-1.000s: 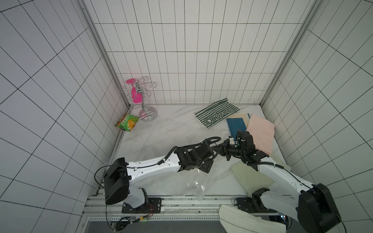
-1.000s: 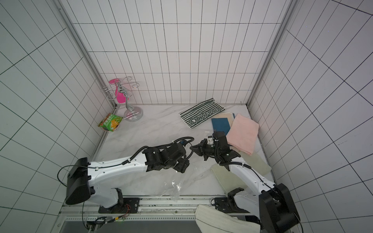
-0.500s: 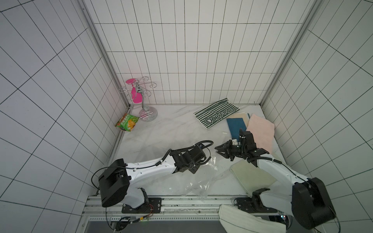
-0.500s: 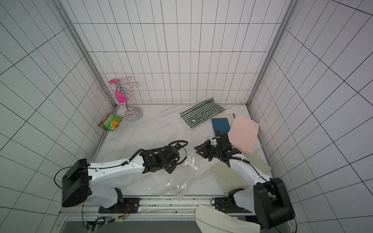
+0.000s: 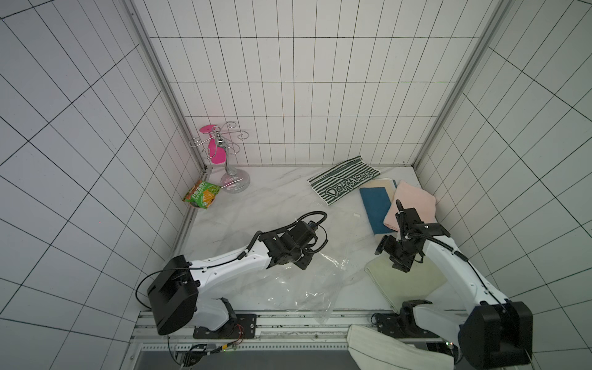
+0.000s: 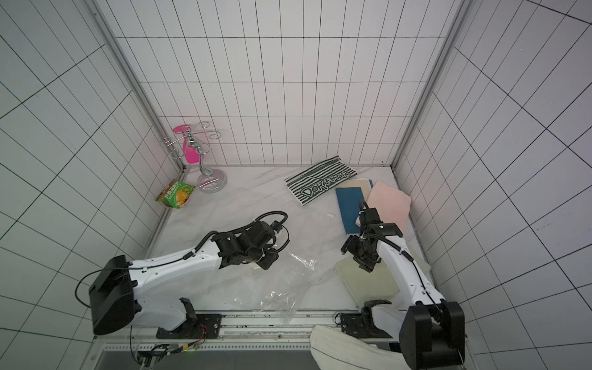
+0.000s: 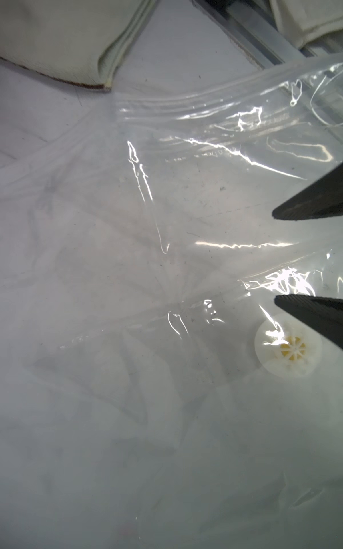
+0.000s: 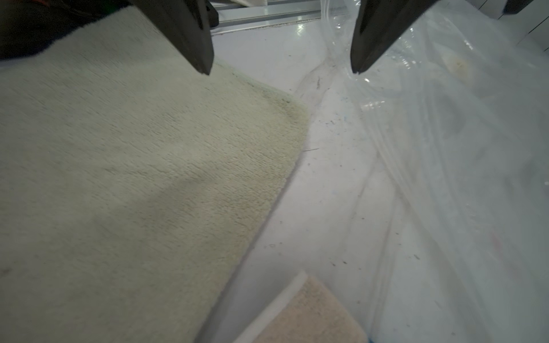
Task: Place the folded towel into the vacuum bag
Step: Adjust the towel at the center of the board.
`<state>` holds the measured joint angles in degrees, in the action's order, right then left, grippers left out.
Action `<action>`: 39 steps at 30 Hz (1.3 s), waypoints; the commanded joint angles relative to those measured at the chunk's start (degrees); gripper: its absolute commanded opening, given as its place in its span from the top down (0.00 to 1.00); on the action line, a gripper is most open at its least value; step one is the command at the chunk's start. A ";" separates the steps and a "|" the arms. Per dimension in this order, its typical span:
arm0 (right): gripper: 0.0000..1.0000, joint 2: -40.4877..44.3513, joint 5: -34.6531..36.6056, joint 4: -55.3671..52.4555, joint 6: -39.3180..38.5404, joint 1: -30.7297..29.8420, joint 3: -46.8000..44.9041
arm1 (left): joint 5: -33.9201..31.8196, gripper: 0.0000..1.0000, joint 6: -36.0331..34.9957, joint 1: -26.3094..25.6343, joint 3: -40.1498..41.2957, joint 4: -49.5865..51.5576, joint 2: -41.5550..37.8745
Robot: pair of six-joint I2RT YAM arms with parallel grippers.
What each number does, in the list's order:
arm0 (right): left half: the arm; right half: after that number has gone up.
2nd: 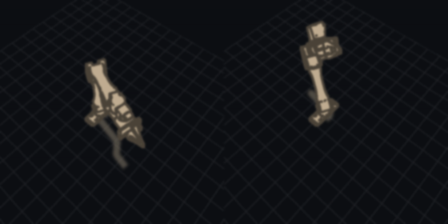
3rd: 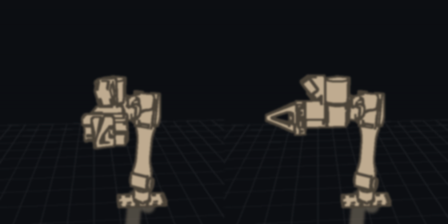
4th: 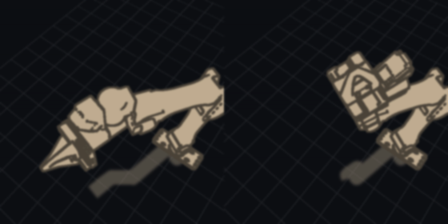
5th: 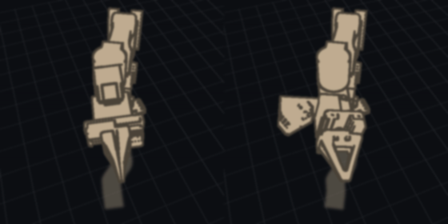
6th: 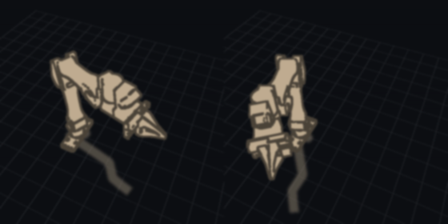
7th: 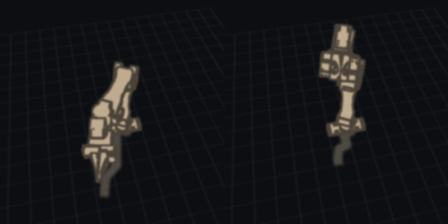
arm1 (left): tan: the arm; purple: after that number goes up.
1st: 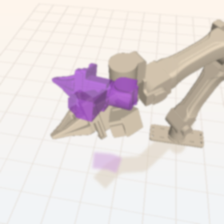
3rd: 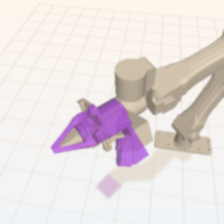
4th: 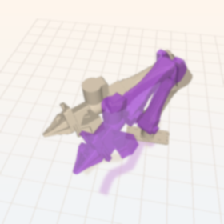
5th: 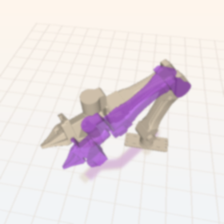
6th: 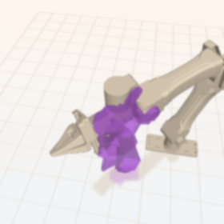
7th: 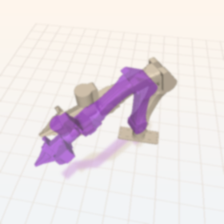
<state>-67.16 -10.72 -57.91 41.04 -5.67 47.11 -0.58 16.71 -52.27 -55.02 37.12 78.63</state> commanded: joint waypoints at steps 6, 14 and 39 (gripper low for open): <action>0.22 -8.85 10.64 3.16 4.54 -6.23 -1.39 | 4.10 0.52 5.72 3.40 -2.92 -7.56 -4.30; 0.26 -20.19 9.26 10.52 7.46 -8.83 -4.55 | 2.42 0.52 7.08 4.13 -3.37 -6.36 -4.26; 1.00 1.59 3.06 4.48 -5.03 -21.94 8.83 | 3.80 0.49 11.71 18.86 -0.01 -9.22 -13.90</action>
<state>-62.39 -7.25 -51.03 41.43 -21.69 50.43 2.24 27.03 -34.92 -53.76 28.93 65.12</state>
